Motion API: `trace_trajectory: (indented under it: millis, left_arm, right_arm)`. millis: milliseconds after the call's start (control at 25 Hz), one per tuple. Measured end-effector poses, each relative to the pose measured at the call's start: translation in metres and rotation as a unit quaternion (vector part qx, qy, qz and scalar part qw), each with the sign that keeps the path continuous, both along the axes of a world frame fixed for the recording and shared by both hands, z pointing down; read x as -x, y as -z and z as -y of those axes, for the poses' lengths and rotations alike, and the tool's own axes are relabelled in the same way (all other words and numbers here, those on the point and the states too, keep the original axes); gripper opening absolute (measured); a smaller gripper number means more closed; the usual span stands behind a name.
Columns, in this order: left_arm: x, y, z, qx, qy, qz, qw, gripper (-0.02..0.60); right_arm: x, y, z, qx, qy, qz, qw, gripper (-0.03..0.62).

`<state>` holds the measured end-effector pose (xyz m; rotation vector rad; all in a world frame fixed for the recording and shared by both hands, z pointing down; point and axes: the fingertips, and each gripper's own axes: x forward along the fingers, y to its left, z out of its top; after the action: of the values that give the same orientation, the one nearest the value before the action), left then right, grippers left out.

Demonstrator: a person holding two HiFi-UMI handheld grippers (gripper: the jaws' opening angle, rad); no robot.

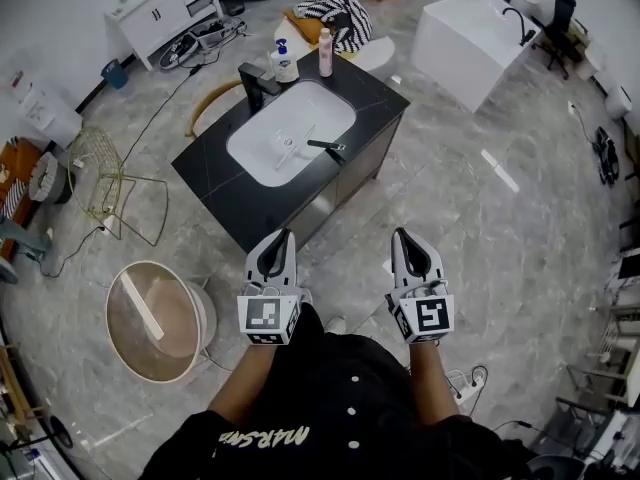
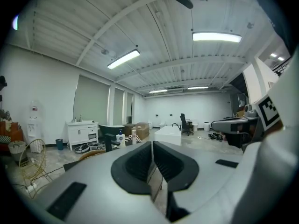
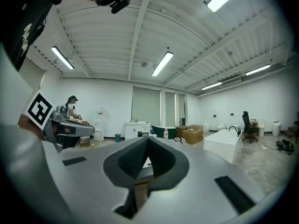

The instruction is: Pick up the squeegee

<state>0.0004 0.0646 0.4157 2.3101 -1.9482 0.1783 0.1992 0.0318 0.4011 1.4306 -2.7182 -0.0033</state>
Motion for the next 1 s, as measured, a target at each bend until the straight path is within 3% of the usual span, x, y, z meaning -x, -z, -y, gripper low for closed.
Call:
trace_trajectory:
  millis: [280, 560, 1000]
  left_arm:
    - [0.01, -0.018, 0.059, 0.01, 0.0, -0.004, 0.9999, 0.02]
    - [0.023, -0.008, 0.154, -0.002, -0.013, -0.005, 0.9999, 0.02]
    - [0.077, 0.0, 0.264, -0.005, -0.019, -0.007, 0.9998, 0.02]
  right_arm:
    - [0.003, -0.015, 0.059, 0.009, -0.01, 0.002, 1.0, -0.005]
    - [0.021, -0.001, 0.148, -0.006, -0.01, -0.003, 1.0, -0.005]
    - [0.088, 0.006, 0.268, -0.01, 0.003, -0.009, 1.0, -0.005]
